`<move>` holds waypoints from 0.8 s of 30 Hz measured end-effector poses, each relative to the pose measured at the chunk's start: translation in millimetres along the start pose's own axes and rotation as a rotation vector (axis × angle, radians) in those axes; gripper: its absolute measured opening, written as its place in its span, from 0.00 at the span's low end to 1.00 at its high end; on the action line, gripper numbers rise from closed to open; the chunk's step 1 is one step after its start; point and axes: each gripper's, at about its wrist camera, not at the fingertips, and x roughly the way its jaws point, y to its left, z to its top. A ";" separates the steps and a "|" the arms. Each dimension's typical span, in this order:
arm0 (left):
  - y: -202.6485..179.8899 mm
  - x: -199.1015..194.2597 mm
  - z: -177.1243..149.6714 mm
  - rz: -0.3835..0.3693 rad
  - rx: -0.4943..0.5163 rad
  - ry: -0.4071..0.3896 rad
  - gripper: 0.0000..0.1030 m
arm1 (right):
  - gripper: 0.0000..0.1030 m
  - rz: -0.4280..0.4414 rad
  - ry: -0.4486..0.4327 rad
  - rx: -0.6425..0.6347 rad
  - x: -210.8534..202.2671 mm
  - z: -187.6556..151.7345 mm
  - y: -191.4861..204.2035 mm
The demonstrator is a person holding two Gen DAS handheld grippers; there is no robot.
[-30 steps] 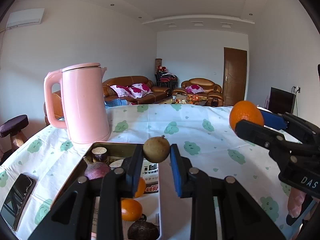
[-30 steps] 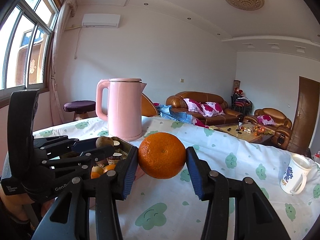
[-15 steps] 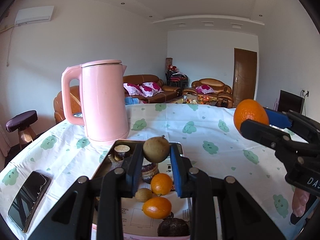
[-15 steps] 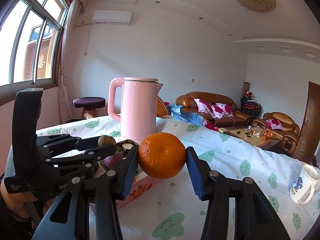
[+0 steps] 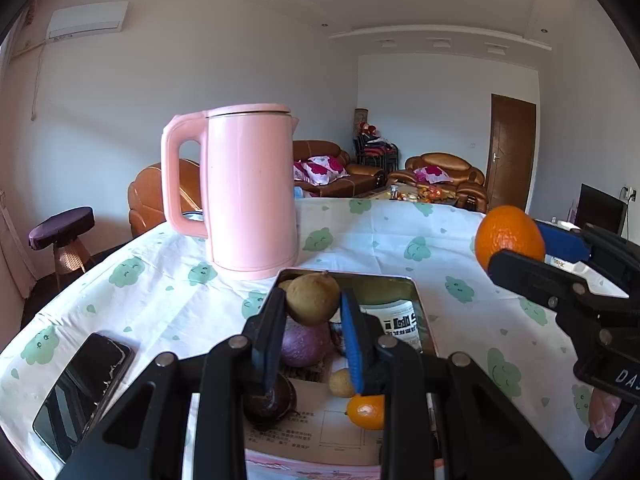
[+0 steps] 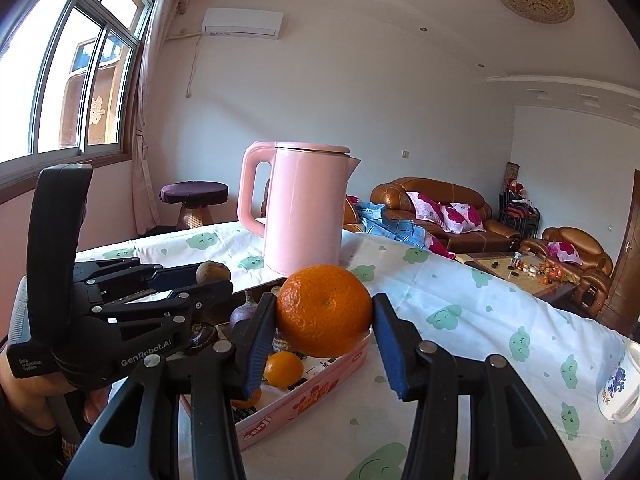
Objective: Organize fruits
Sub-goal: 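Lower the orange into the tin with the right tool while the left tool releases the brown fruit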
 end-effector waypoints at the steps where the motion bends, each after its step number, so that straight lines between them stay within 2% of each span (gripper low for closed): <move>1: 1.8 0.5 -0.1 0.003 -0.002 0.003 0.28 | 0.48 0.003 0.003 -0.002 1.4 0.1 1.7; 12: 17.0 9.2 -5.1 0.027 -0.004 0.049 0.27 | 0.49 0.034 0.057 -0.015 26.4 -3.4 16.4; 24: 22.2 20.9 -13.7 0.039 0.011 0.125 0.28 | 0.49 0.069 0.169 -0.016 60.3 -16.7 30.5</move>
